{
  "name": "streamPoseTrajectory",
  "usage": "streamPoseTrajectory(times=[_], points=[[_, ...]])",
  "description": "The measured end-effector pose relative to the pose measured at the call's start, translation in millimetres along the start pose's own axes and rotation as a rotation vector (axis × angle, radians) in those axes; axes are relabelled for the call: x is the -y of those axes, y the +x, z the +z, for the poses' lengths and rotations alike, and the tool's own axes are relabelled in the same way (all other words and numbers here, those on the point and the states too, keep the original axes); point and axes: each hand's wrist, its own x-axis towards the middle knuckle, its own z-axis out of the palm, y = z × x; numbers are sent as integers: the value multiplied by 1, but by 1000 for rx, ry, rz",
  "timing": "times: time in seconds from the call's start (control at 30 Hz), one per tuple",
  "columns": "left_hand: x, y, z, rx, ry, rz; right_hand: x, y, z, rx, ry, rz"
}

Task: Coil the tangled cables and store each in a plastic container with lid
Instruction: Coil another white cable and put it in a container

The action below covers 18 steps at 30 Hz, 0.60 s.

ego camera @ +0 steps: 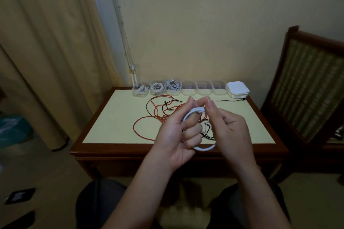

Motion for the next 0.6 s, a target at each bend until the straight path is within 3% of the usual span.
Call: streamPoseTrajectory(times=[0.17, 0.4, 0.6], points=[[-13, 1, -7, -36, -59, 19, -8, 1, -11, 28, -185, -115], [-49, -10, -31, -7, -203, 159, -22, 7, -43, -111, -389, -114], [-80, -21, -57, -38, -339, 323, -26, 5, -69, -208, -316, -22]])
